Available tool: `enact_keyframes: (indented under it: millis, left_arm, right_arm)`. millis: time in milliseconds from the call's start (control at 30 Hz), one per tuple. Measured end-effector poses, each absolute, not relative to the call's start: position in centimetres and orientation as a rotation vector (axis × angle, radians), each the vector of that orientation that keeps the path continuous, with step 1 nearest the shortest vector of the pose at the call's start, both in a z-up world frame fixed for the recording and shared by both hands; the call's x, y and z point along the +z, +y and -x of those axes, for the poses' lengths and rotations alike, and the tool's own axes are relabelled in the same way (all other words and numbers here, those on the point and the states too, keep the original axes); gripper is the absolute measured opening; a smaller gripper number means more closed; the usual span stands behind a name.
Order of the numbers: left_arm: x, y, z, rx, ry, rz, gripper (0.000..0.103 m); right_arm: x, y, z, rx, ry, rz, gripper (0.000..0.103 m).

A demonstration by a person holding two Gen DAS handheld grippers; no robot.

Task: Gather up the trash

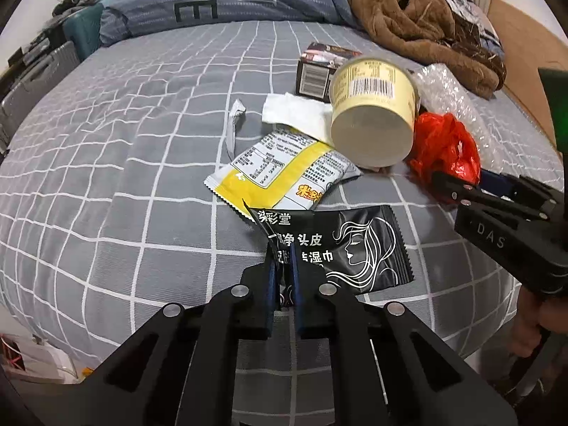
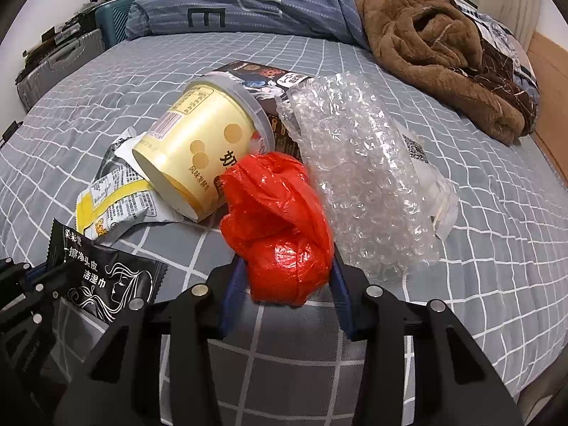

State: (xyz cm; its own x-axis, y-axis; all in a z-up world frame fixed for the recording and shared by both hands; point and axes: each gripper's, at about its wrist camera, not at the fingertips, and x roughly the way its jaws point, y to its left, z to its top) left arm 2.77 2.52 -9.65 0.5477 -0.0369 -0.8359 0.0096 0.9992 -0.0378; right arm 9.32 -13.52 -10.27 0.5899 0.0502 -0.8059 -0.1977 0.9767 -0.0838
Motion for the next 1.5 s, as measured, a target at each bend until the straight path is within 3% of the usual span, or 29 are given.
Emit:
enact_keyframes:
  millis: [1500]
  left_arm:
    - [-1.5, 4.4, 1.7, -0.113, 0.803, 0.133, 0.002]
  right_arm:
    - [-4.4, -15.9, -2.8, 0.151, 0.825, 0.066, 0.041]
